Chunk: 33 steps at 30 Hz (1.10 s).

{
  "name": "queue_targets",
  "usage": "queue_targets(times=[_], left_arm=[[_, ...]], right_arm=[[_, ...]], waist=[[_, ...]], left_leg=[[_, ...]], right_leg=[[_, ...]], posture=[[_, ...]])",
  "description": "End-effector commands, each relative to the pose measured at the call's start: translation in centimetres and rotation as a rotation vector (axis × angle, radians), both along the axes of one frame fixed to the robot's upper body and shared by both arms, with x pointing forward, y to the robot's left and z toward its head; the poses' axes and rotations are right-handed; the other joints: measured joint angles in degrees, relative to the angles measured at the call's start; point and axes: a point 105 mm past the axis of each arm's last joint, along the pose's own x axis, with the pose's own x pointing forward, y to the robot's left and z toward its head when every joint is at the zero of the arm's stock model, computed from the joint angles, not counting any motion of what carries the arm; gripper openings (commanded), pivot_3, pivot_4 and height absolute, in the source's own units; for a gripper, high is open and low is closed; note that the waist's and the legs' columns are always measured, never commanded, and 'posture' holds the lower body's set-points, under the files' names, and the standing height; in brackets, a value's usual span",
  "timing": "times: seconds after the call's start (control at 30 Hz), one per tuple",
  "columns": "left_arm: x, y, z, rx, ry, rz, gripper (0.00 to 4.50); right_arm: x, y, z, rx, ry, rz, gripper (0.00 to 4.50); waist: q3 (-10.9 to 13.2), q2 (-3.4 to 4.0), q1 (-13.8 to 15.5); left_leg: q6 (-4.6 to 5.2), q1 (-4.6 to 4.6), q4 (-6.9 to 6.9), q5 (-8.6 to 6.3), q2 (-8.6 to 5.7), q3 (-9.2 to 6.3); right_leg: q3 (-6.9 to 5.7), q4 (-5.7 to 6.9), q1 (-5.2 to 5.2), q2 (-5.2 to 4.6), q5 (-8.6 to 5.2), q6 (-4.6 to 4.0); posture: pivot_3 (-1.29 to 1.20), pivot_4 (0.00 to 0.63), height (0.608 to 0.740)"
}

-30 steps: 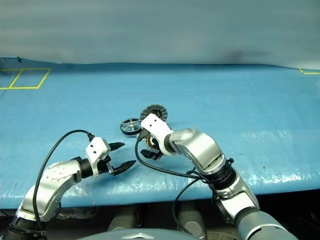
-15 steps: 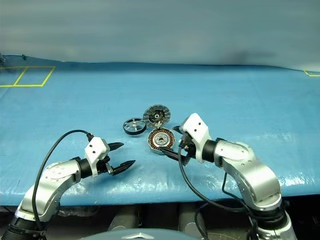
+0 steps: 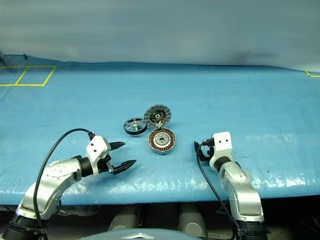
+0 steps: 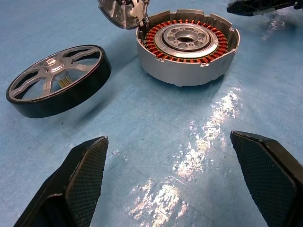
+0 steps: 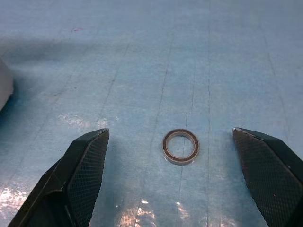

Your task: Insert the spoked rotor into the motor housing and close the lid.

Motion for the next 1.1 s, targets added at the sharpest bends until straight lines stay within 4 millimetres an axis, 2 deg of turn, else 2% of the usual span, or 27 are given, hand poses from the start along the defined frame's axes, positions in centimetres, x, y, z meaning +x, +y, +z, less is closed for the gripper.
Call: queue_targets(times=[0.03, 0.27, 0.53, 0.63, 0.77, 0.9, 1.1], left_arm=[[-0.1, -0.4, 0.7, -0.001, -0.029, -0.021, 4.5], [-0.2, -0.4, 0.8, -0.004, -0.027, -0.013, 4.5], [-0.1, -0.4, 0.7, -0.012, -0.028, -0.006, 4.5], [-0.1, -0.5, 0.7, -0.014, -0.029, -0.007, 4.5], [0.0, -0.6, 0.6, -0.016, -0.027, -0.008, 4.5], [0.0, -0.7, 0.6, -0.017, -0.027, -0.01, 4.5], [0.0, -0.7, 0.7, -0.016, -0.032, -0.009, 4.5]], right_arm=[[0.8, -0.5, 0.7, 0.011, -0.051, -0.068, 4.38], [0.3, -0.5, -0.9, -0.015, -0.007, -0.079, 4.38], [-0.7, -0.5, -1.3, -0.038, 0.003, -0.071, 1.81], [-1.1, -0.2, -0.7, -0.048, -0.007, -0.047, 0.78], [-0.8, 0.9, 0.8, -0.048, -0.048, 0.001, 0.72], [0.4, 2.7, 3.9, -0.024, -0.138, 0.064, 0.72], [1.4, 6.8, 8.8, 0.023, -0.262, 0.245, 0.72]], waist=[[0.0, -0.01, -0.1], [0.0, -0.02, 0.0], [0.0, -0.02, 0.0], [0.0, -0.03, 0.0], [0.0, -0.02, 0.0], [0.0, 0.02, -0.2], [0.0, 0.02, 0.0]], left_leg=[[0.0, 0.01, 0.0, 0.0, 0.0, 0.0], [0.0, 0.07, 0.04, 0.0, 0.01, -0.01], [0.0, 0.1, 0.02, 0.0, 0.02, -0.02], [0.0, 0.1, 0.03, 0.0, 0.01, -0.02], [0.0, 0.09, 0.02, 0.0, 0.01, -0.03], [0.0, 0.08, 0.03, 0.0, 0.03, 0.0], [0.0, 0.06, 0.02, 0.0, 0.02, -0.03]], right_leg=[[0.0, 0.0, 0.01, 0.01, 0.0, 0.0], [0.0, 0.01, 0.1, 0.0, 0.0, 0.0], [0.0, 0.02, 0.11, 0.01, -0.01, -0.01], [0.0, 0.01, 0.11, 0.01, -0.02, -0.01], [-0.01, 0.01, 0.1, 0.01, -0.02, -0.02], [0.01, 0.04, 0.05, 0.01, -0.01, -0.02], [-0.01, 0.03, 0.05, 0.02, -0.01, -0.01]], posture=[[0.0, 0.15, 0.74], [0.0, 0.15, 0.74], [0.0, 0.15, 0.74], [0.0, 0.15, 0.74], [0.0, 0.15, 0.74], [0.0, 0.15, 0.74], [0.0, 0.15, 0.74]])
